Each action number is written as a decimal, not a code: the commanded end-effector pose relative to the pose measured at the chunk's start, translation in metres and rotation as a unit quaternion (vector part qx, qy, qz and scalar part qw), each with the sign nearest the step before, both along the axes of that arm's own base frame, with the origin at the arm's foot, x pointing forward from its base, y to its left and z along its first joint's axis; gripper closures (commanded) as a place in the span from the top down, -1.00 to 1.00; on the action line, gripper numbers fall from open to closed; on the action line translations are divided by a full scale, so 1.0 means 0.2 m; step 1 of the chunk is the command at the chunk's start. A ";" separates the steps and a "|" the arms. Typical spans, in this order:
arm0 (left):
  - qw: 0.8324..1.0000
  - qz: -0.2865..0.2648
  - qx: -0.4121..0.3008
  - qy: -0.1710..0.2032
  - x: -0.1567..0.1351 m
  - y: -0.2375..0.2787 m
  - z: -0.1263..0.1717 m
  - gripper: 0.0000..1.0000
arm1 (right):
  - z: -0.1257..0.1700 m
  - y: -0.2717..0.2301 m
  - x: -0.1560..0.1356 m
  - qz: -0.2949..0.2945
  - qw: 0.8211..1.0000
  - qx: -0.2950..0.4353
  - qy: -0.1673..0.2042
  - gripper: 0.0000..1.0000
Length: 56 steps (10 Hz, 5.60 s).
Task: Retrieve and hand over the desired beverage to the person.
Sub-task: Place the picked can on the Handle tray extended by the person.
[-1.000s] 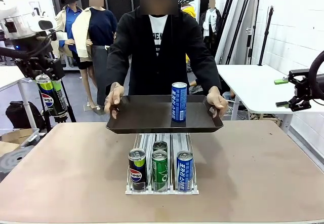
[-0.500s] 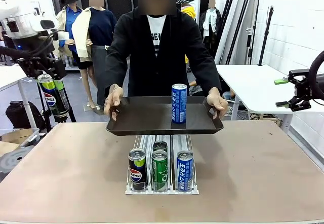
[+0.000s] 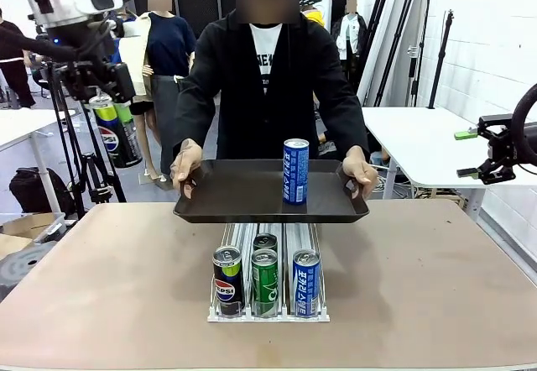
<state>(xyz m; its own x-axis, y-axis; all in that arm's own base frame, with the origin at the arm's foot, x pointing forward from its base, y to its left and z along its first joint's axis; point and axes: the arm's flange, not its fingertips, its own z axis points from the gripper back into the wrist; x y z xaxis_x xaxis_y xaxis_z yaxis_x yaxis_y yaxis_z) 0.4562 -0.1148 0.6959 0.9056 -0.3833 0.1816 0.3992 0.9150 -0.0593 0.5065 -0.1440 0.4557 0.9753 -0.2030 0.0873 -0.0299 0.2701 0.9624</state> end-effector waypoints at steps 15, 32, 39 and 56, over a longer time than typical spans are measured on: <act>0.970 -0.226 0.054 0.064 0.44 -0.93 -0.10 -1.00 | 0.00 0.01 0.00 -0.001 1.000 -0.006 -0.003 1.00; 0.963 -0.259 0.067 0.038 0.45 -0.97 -0.48 -1.00 | 0.00 0.01 0.00 -0.001 1.000 -0.006 -0.003 1.00; 0.968 -0.242 0.073 -0.004 0.45 -0.99 -0.31 1.00 | 0.00 0.01 0.00 -0.001 1.000 -0.006 -0.003 1.00; 0.968 -0.242 0.062 -0.025 0.42 -0.99 -0.17 1.00 | 0.00 0.01 0.00 -0.001 1.000 -0.006 -0.003 1.00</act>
<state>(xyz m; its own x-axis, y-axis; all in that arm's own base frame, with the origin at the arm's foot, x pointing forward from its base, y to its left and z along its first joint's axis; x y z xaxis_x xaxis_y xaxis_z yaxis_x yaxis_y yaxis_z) 0.5427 -0.3129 0.6616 0.6086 -0.7801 0.1451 0.7797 0.6219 0.0735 0.5065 -0.1440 0.4558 0.9753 -0.2030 0.0875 -0.0301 0.2702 0.9623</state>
